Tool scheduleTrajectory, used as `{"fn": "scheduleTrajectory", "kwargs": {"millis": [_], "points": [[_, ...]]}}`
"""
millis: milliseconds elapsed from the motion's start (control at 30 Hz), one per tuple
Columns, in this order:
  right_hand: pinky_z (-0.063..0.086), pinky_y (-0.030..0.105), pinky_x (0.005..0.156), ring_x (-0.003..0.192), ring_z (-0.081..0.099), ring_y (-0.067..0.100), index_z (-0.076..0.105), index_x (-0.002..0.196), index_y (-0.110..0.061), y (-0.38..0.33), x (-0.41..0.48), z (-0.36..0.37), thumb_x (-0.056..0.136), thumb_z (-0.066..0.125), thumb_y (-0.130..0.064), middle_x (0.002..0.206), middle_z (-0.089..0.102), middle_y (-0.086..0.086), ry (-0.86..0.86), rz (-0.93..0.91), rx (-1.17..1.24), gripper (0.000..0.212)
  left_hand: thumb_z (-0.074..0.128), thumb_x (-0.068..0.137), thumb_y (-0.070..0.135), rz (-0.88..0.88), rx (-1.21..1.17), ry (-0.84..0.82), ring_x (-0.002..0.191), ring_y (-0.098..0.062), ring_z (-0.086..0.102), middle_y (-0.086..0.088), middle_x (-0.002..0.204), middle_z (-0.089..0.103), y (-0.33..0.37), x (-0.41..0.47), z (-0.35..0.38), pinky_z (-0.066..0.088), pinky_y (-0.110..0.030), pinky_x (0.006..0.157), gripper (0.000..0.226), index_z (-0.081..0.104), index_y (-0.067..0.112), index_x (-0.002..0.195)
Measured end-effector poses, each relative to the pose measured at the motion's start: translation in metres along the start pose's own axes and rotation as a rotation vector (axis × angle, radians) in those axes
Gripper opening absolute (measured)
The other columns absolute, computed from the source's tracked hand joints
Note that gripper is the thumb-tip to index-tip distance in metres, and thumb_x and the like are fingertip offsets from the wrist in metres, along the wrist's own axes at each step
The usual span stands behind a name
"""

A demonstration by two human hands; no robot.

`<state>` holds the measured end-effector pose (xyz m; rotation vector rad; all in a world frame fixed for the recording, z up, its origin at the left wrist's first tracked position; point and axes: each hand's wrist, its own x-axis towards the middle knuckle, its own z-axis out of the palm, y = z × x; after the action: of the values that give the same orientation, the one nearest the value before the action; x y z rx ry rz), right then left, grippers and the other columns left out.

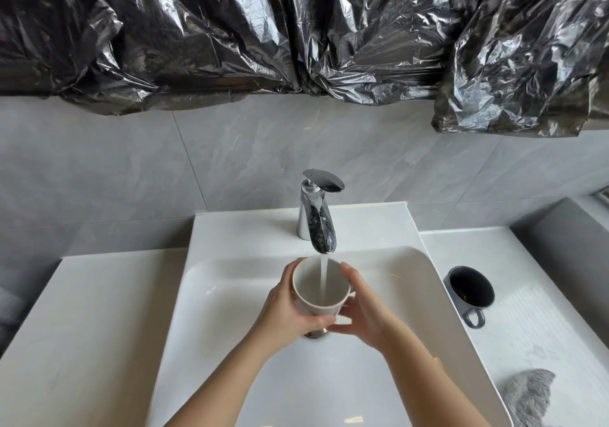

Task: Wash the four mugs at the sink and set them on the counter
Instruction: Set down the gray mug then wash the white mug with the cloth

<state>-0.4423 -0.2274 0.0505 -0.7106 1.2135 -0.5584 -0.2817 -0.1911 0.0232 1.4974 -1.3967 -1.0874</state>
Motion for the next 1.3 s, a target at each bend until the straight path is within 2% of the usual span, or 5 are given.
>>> {"fn": "scheduleTrajectory", "kwargs": {"millis": [133,333,600,1167,1300], "points": [[0.039,0.032,0.103,0.132,0.047,0.016,0.038,0.144,-0.023,-0.026,-0.010,-0.014,0.092,0.064,-0.037,0.143,0.049,0.000,0.322,-0.523,-0.360,0.059,0.090,0.051,0.026,0.015,0.014,0.057,0.112,0.009,0.052,0.038,0.118,0.053,0.000,-0.002,0.006,0.047,-0.017,0.089,0.093,0.039,0.048,0.125],[0.021,0.017,0.116,0.145,0.024,0.001,0.031,0.149,-0.031,-0.077,-0.036,0.003,0.087,0.052,-0.003,0.157,0.029,-0.014,0.221,-1.105,-0.792,0.071,0.086,0.049,0.036,-0.012,0.021,0.020,0.105,0.007,0.055,0.037,0.112,0.055,0.012,0.003,0.009,0.049,-0.022,0.086,0.085,0.038,0.052,0.117],[0.019,-0.004,0.098,0.133,0.038,0.015,0.035,0.150,-0.023,-0.087,-0.027,0.017,0.073,0.045,0.014,0.148,0.043,-0.008,0.304,-1.123,-0.997,0.086,0.087,0.051,0.034,-0.018,0.015,0.028,0.102,0.009,0.055,0.034,0.109,0.056,0.016,0.005,0.012,0.048,-0.017,0.082,0.083,0.037,0.056,0.113],[0.040,0.027,0.104,0.123,0.049,0.014,0.063,0.129,-0.021,-0.073,-0.019,0.007,0.064,0.036,0.004,0.137,0.056,-0.012,0.451,-1.210,-1.023,0.075,0.090,0.053,0.029,0.006,0.017,0.044,0.106,0.010,0.053,0.029,0.117,0.055,0.012,0.005,0.004,0.045,-0.011,0.083,0.086,0.038,0.050,0.118],[0.038,0.018,0.102,0.132,0.042,0.003,0.048,0.139,-0.032,-0.047,-0.027,-0.003,0.079,0.042,-0.004,0.147,0.045,-0.013,0.326,-0.971,-0.660,0.067,0.092,0.055,0.028,0.058,0.049,0.052,0.112,0.007,0.052,0.032,0.119,0.054,0.011,-0.002,-0.002,0.045,-0.012,0.085,0.090,0.037,0.050,0.122]]}}
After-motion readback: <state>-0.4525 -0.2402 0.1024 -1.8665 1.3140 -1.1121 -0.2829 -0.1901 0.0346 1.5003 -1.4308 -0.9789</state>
